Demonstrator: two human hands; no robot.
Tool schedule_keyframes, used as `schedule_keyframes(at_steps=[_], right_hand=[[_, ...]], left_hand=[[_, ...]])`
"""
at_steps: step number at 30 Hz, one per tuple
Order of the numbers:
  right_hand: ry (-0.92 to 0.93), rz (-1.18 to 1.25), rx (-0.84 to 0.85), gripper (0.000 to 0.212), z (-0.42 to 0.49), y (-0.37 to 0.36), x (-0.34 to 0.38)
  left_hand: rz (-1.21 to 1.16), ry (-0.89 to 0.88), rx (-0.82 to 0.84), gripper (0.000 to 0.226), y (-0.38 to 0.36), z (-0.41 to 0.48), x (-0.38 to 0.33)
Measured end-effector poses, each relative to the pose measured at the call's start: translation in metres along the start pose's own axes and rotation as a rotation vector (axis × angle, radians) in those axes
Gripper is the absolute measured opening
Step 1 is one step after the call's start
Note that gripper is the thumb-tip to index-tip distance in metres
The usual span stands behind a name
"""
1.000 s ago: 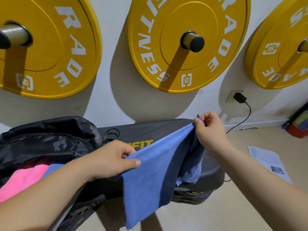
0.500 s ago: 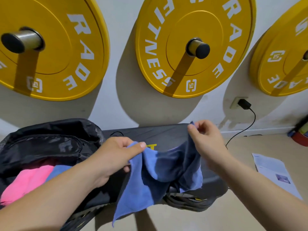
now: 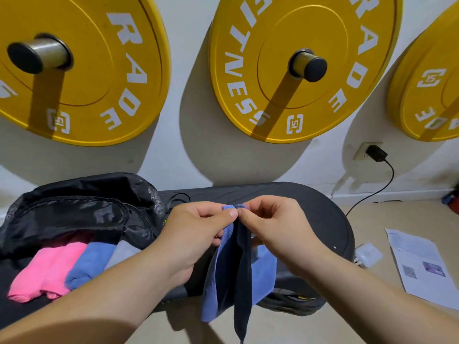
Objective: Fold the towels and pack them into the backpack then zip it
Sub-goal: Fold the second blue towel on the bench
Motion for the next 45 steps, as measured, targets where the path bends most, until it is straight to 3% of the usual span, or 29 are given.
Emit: schedule_keyframes(at_steps=[15,19,22,24,26,29,34,37,41,45], right_hand=[[-0.072,0.120,0.111,0.018,-0.012,-0.001,0.002],[-0.083,0.129,0.247,0.040,-0.016,-0.005,0.005],[-0.088,0.125,0.336,0.043,-0.019,-0.009,0.004],[-0.079,0.090,0.318,0.043,-0.016,-0.006,0.002],[-0.017,0.001,0.182,0.040,-0.009,0.005,0.002],[0.087,-0.132,0.034,0.031,-0.003,0.021,0.009],[0.178,-0.078,0.318,0.034,-0.019,0.010,0.021],[0.216,0.023,0.388,0.032,-0.026,0.006,0.028],[0.215,-0.027,0.430,0.020,-0.024,0.000,0.021],[0.089,-0.067,0.499,0.049,-0.015,-0.004,0.003]], left_hand=[[0.209,-0.132,0.006,0.020,-0.006,-0.014,-0.012],[0.248,-0.194,0.071,0.006,-0.007,-0.016,-0.018],[0.417,-0.285,0.061,0.008,-0.003,-0.013,-0.019],[0.495,-0.321,0.055,0.015,0.000,-0.010,-0.021],[0.538,-0.345,0.071,0.018,0.002,-0.008,-0.023],[0.494,-0.326,0.146,0.019,0.004,-0.008,-0.027],[0.226,-0.364,0.296,0.018,0.008,-0.022,-0.054],[0.034,-0.391,0.308,0.014,0.014,-0.028,-0.070],[-0.011,-0.442,0.303,0.014,0.018,-0.029,-0.077],[0.056,-0.482,0.241,0.013,0.022,-0.021,-0.071]])
Point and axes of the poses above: each hand's wrist, its own z-axis towards the middle knuckle, its own y-axis out of the back of the hand, x = y × z, the point moved 5 cm from there along z, towards the middle knuckle, and after that the axes turned 9 degrees about -y, right-handed, at the moved point
